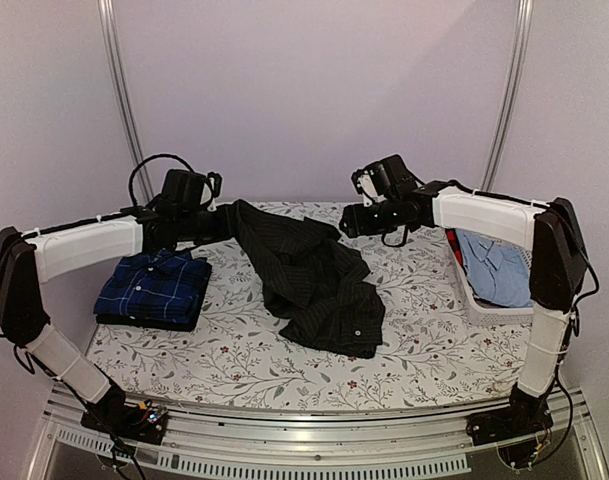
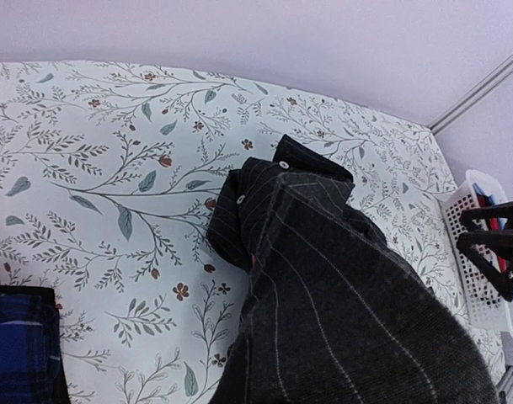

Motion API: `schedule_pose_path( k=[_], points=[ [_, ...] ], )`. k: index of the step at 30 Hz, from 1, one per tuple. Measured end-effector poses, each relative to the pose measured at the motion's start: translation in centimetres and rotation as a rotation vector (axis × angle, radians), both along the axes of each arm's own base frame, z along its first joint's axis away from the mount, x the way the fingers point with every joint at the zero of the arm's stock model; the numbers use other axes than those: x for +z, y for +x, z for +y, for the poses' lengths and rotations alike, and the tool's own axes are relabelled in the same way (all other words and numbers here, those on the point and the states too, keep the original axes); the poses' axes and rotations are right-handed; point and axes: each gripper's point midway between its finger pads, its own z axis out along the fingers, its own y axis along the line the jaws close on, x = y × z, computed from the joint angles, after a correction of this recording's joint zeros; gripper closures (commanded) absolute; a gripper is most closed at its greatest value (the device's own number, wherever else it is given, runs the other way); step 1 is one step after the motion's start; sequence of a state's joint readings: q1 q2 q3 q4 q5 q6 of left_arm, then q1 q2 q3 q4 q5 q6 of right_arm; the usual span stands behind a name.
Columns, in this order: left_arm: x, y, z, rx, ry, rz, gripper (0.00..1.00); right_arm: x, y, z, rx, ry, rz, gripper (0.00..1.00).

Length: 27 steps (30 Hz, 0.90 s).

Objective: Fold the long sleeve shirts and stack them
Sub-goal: Pass from the right arm to the left, then flatten out the crumpled shirt at the center of the board.

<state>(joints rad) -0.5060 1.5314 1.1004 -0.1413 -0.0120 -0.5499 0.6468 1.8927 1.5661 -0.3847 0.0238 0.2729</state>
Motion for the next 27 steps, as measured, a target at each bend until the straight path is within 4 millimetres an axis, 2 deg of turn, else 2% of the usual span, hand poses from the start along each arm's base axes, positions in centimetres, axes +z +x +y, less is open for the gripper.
schedule_pose_path(
  k=[4,7,11,14,17,20,21,23,27],
  points=[
    [-0.1,0.3,0.8,0.016,0.007,0.005,1.0,-4.0,0.9,1.0,0.019,-0.072,0.039,0.37],
    [0.3,0.6,1.1,0.023,0.01,0.001,1.0,-7.2,0.6,1.0,0.022,-0.119,0.095,0.35],
    [1.4,1.2,1.5,0.029,0.012,-0.019,1.0,-8.8,0.1,0.6,0.017,-0.138,0.13,0.33],
    [2.1,1.6,1.8,0.035,0.012,-0.032,1.0,-9.5,-0.2,0.4,0.01,-0.141,0.147,0.48],
    [2.9,2.0,2.1,0.04,0.015,-0.043,1.0,-10.2,-0.4,0.2,0.002,-0.144,0.164,0.76],
    [3.8,2.7,2.5,0.047,0.019,-0.062,1.0,-10.7,-0.3,0.0,-0.01,-0.155,0.166,0.97],
    [4.2,2.9,2.7,0.05,0.02,-0.069,1.0,-10.7,-0.2,-0.2,-0.022,-0.159,0.166,1.0],
    [4.8,3.4,3.3,0.06,0.025,-0.082,1.0,-10.7,0.1,-0.8,-0.05,-0.178,0.157,1.0],
    [6.1,4.4,4.7,0.082,0.034,-0.105,1.0,-10.7,1.3,-3.3,-0.135,-0.243,0.133,1.0]
  ],
)
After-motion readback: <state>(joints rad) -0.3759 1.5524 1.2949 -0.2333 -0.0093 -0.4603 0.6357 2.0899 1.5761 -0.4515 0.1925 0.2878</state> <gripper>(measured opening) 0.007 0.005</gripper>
